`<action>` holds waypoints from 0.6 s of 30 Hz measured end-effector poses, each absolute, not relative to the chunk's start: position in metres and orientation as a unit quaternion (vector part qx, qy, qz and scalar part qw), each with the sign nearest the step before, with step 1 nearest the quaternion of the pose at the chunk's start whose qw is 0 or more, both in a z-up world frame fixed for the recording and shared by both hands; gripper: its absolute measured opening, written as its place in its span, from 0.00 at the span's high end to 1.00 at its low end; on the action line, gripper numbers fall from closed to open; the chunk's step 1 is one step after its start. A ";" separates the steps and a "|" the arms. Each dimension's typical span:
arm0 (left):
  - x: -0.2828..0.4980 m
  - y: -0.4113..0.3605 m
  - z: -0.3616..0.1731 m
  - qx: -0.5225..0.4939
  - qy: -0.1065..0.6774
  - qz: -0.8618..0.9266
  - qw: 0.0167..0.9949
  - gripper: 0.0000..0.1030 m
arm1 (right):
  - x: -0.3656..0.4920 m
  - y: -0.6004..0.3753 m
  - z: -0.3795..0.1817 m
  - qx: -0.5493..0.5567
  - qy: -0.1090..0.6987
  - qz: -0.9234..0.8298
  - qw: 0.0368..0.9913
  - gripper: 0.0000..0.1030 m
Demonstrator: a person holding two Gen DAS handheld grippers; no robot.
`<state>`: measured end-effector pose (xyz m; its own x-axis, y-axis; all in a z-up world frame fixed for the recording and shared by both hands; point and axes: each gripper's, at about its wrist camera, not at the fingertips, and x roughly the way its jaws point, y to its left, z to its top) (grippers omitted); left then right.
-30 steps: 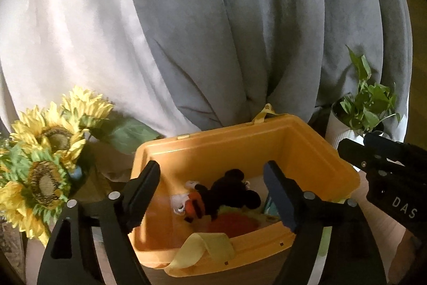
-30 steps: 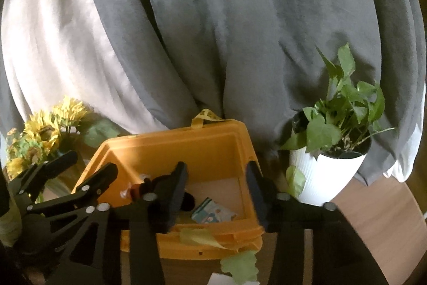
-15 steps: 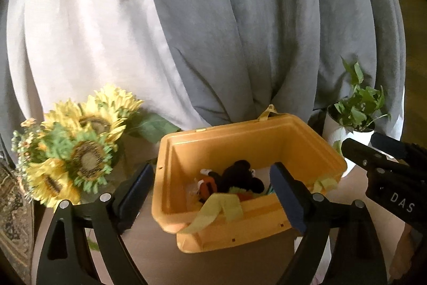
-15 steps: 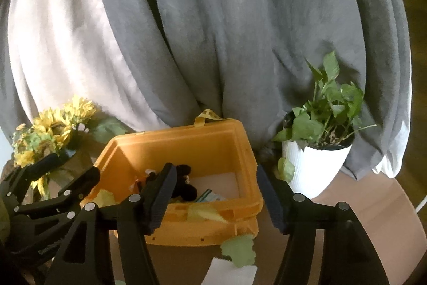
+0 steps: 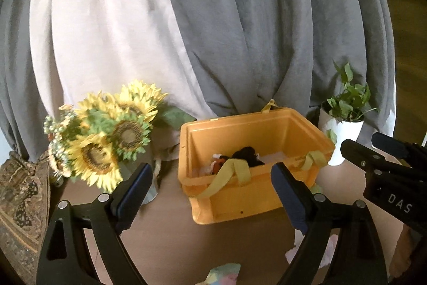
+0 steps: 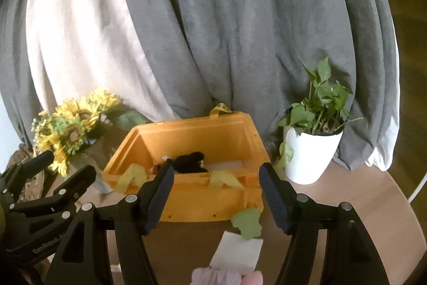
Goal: Organize soft objects
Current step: 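Move both open tools back toward the soft items on the table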
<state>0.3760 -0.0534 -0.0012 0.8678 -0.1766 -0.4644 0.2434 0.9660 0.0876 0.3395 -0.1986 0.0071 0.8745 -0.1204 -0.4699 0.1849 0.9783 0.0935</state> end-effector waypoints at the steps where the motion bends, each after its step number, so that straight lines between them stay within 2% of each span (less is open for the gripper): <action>1: 0.372 -0.051 -0.001 0.072 0.232 -0.109 0.964 0.11 | 0.336 -0.196 0.007 0.068 0.237 -0.079 0.966 0.35; 18: 0.319 -0.026 -0.031 0.064 0.259 -0.113 0.957 0.09 | 0.285 -0.163 -0.015 0.033 0.240 -0.082 0.967 0.33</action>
